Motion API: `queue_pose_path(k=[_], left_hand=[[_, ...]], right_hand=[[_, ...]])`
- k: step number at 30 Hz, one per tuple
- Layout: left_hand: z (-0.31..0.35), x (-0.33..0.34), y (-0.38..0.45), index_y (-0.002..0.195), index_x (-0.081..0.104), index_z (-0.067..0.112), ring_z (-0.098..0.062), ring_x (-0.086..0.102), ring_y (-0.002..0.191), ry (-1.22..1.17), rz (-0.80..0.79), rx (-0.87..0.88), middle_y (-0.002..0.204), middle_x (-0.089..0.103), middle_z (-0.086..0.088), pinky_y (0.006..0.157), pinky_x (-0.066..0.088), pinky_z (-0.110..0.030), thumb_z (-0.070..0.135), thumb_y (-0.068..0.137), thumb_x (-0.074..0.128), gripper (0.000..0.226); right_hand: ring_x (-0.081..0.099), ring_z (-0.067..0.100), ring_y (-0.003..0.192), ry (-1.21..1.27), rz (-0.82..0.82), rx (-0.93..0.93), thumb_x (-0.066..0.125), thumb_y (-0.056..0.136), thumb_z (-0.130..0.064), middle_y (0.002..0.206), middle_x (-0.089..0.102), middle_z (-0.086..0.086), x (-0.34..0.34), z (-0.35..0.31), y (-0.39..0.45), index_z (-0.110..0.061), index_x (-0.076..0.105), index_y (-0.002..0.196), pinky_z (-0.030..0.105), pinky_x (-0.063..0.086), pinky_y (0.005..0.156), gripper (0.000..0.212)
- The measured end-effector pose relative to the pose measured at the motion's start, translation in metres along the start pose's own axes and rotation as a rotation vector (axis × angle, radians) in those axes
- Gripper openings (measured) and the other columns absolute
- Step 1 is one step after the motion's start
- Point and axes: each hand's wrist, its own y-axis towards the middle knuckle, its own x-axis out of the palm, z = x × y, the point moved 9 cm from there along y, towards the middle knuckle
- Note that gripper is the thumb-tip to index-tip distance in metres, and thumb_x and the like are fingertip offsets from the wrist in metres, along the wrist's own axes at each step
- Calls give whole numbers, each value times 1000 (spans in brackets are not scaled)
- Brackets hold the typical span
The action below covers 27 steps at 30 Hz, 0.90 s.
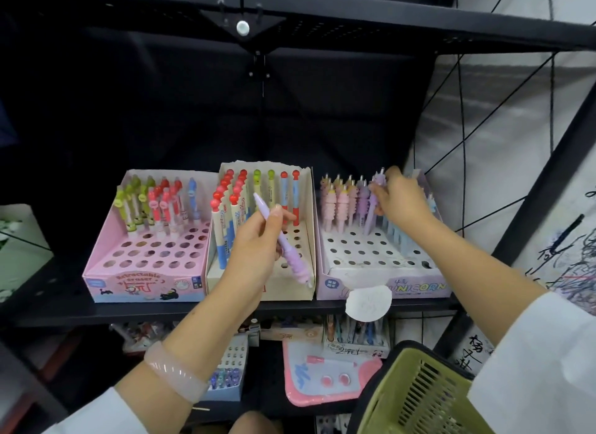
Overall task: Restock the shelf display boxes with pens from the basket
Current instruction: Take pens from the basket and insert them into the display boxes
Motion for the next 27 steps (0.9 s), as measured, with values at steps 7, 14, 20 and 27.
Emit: queue_pose_path(k=[7,14,20,27], left_hand=[[3,0,-1,86,64,14,-4,60,61,-120,-5,3,73,65,5,66,53,-21,24,96,47,22],[7,-10,-3,89,65,9,-9,65,70,-290,-20,17,72,71,3,76,56,-24,17,97,44,24],[10,-12,-3,88,67,8,-17,69,82,-360,-5,26,86,73,-7,75,54,-20,11,96,44,24],[8,18,-13,98,67,13,-15,67,99,-271,-109,41,105,70,-2,87,53,-24,13,96,46,21]], right_hand=[[64,38,92,-53,-150,84,42,98,-16,105,60,27,20,-5,5,6,40,118,43,52,78,30],[60,34,104,-331,-341,165,51,92,-5,117,59,21,45,5,-6,5,45,124,31,43,71,34],[62,25,66,227,-111,77,44,97,-27,75,63,10,23,-19,-30,1,55,107,26,46,52,32],[70,11,70,1289,-500,330,51,96,-18,75,73,6,50,-56,-69,-6,62,89,18,56,66,17]])
